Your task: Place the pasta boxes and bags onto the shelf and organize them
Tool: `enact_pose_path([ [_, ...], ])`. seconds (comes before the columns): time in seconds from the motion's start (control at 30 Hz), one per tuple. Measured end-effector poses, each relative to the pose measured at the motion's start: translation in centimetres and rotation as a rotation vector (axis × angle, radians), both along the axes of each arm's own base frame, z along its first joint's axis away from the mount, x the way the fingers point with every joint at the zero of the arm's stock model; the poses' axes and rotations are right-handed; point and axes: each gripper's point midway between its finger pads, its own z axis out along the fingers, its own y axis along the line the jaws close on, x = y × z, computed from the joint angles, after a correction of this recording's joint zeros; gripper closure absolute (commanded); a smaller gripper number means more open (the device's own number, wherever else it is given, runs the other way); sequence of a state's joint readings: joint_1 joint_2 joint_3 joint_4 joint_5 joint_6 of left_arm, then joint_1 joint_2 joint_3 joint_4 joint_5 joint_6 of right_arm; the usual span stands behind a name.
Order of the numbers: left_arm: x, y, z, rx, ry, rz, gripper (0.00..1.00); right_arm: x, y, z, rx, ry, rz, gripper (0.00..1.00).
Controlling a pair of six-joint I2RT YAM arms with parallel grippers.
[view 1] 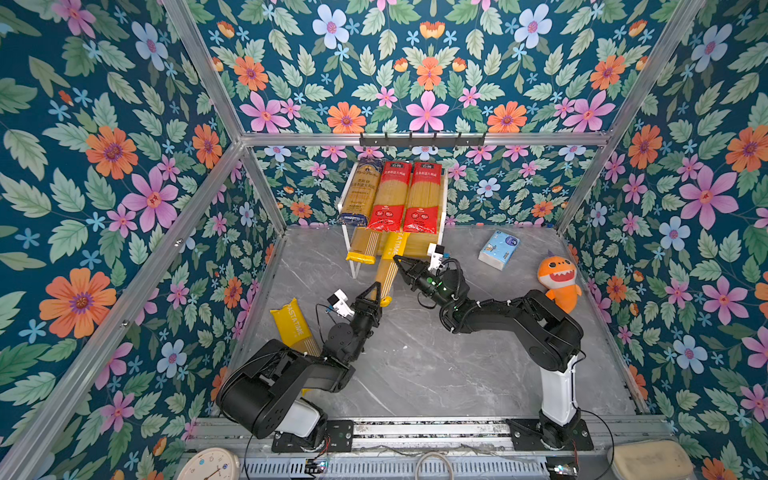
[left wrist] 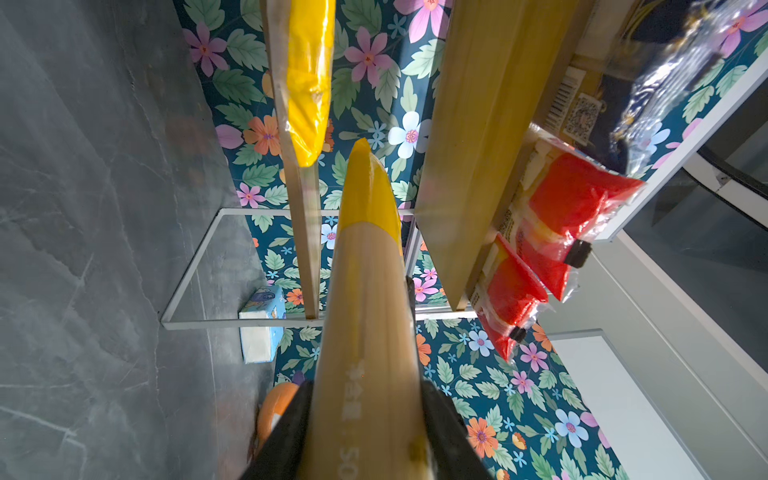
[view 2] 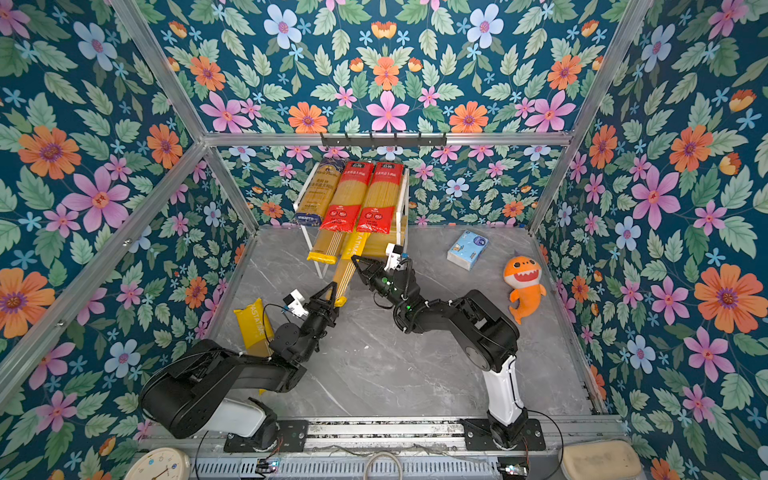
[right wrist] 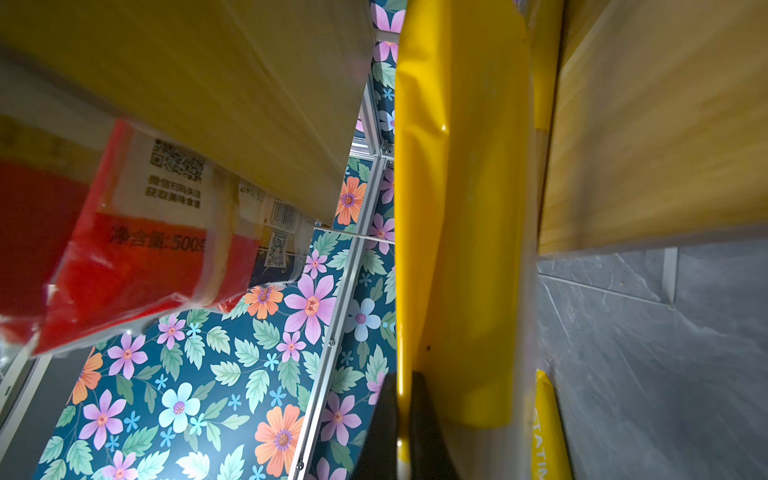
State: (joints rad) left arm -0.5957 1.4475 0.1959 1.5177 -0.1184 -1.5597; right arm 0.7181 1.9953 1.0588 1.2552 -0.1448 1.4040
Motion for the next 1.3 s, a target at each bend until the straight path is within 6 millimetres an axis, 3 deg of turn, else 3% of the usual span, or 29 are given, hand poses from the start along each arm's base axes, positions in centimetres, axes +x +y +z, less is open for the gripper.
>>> enact_pose_path([
  [0.2, -0.1, 0.4, 0.1, 0.047, -0.01, 0.004, 0.77, -0.3, -0.3, -0.8, 0.001, 0.024, 0.015, 1.0],
  [0.6, 1.7, 1.0, -0.8, 0.155, 0.029, 0.058, 0.89, 0.2, -2.3, -2.3, 0.027, 0.059, -0.055, 0.66],
  [0.73, 2.2, 1.1, -0.5, 0.172, 0.018, 0.068, 0.9, -0.1, -3.2, -2.3, 0.03, 0.063, -0.08, 0.65],
  [0.9, 2.9, 0.7, -0.1, 0.223, 0.018, 0.069, 0.91, -1.1, -4.3, -3.6, 0.006, 0.09, -0.086, 0.65],
  [1.1, 4.2, -0.2, 0.4, 0.3, 0.016, 0.068, 0.9, -2.9, -5.9, -5.8, -0.044, 0.129, -0.091, 0.64],
  [1.3, 6.8, -1.8, 0.5, 0.359, 0.017, 0.066, 0.88, -4.8, -7.4, -9.1, -0.108, 0.188, -0.091, 0.64],
])
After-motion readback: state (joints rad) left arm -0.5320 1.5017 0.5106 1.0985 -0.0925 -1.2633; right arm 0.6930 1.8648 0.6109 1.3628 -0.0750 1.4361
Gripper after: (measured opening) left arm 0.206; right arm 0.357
